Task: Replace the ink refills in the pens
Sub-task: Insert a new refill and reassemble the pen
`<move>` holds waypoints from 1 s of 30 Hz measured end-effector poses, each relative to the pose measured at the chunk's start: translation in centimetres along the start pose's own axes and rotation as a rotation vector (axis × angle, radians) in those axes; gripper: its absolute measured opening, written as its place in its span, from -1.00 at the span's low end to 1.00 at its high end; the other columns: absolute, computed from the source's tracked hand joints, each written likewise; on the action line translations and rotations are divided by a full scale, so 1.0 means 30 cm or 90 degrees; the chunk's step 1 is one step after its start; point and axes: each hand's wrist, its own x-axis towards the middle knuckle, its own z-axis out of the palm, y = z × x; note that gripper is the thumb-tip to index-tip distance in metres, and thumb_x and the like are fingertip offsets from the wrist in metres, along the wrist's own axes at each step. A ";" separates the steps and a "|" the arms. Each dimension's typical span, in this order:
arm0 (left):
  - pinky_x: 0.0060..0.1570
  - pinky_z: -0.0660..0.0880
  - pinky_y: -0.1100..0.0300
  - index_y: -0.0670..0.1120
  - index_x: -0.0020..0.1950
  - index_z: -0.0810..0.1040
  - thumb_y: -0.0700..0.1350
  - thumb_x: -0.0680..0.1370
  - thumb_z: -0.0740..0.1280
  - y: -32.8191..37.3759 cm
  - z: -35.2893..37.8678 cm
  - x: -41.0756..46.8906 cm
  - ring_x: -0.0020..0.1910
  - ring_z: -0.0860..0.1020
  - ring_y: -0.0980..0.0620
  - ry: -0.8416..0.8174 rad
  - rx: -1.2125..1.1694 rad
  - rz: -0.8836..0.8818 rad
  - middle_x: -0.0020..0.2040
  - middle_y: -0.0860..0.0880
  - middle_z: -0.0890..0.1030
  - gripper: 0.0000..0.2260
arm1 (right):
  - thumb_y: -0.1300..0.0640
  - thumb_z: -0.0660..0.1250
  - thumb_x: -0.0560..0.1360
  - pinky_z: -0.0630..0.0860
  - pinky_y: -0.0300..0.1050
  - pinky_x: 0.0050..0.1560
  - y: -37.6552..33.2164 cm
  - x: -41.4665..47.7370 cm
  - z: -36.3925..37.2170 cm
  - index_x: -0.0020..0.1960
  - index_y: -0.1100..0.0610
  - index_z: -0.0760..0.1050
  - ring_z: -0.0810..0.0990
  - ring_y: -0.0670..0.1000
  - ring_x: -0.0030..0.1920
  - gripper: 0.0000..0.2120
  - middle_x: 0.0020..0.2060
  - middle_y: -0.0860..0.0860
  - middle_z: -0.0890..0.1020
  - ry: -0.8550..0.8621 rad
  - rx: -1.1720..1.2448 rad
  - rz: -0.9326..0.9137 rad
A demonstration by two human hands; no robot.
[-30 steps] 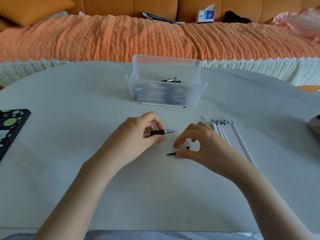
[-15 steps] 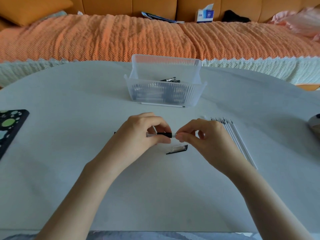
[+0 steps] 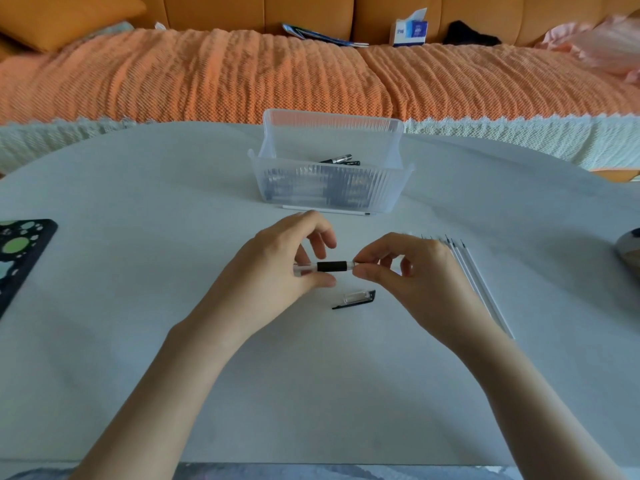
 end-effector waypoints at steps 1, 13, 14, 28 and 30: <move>-0.25 0.43 0.30 0.12 -0.11 0.44 -0.07 0.33 0.53 0.000 -0.001 0.000 -0.21 0.50 0.13 0.008 0.005 0.000 -0.17 0.20 0.53 -0.70 | 0.14 0.45 0.40 0.32 -0.45 -0.25 0.000 0.001 0.000 -0.20 0.04 0.63 0.46 -0.26 -0.31 -0.98 -0.37 -0.16 0.55 0.001 0.003 0.000; -0.25 0.42 0.20 0.11 -0.17 0.49 -0.01 0.36 0.50 -0.006 -0.008 -0.002 -0.27 0.46 0.05 -0.017 -0.006 -0.030 -0.15 0.22 0.55 -0.80 | 0.16 0.45 0.40 0.33 -0.43 -0.26 0.012 0.007 0.000 -0.20 0.01 0.60 0.49 -0.20 -0.27 -0.94 -0.32 -0.15 0.60 0.010 -0.010 -0.012; -0.25 0.42 0.19 0.11 -0.17 0.50 0.00 0.37 0.49 -0.011 -0.009 -0.002 -0.26 0.47 0.06 -0.012 0.001 -0.028 -0.17 0.21 0.55 -0.82 | 0.16 0.45 0.40 0.33 -0.44 -0.26 0.012 0.006 -0.002 -0.19 0.02 0.60 0.48 -0.23 -0.29 -0.94 -0.34 -0.17 0.58 0.013 -0.011 -0.010; -0.25 0.31 0.49 0.18 0.05 0.57 -0.08 0.54 0.31 -0.049 -0.045 -0.005 -0.27 0.47 0.30 -0.006 0.018 -0.051 -0.17 0.19 0.49 -0.83 | 0.03 0.40 0.43 0.31 -0.35 -0.26 0.045 0.011 0.008 -0.19 -0.06 0.58 0.46 -0.14 -0.23 -0.97 -0.26 -0.19 0.59 -0.004 -0.094 -0.007; -0.26 0.34 0.44 0.20 0.05 0.57 -0.07 0.54 0.30 -0.048 -0.039 -0.005 -0.28 0.49 0.26 -0.009 0.015 -0.046 -0.16 0.19 0.49 -0.83 | 0.02 0.40 0.43 0.32 -0.34 -0.21 0.043 0.006 0.027 -0.18 -0.07 0.58 0.43 -0.18 -0.18 -0.98 -0.28 -0.19 0.55 -0.027 -0.134 -0.022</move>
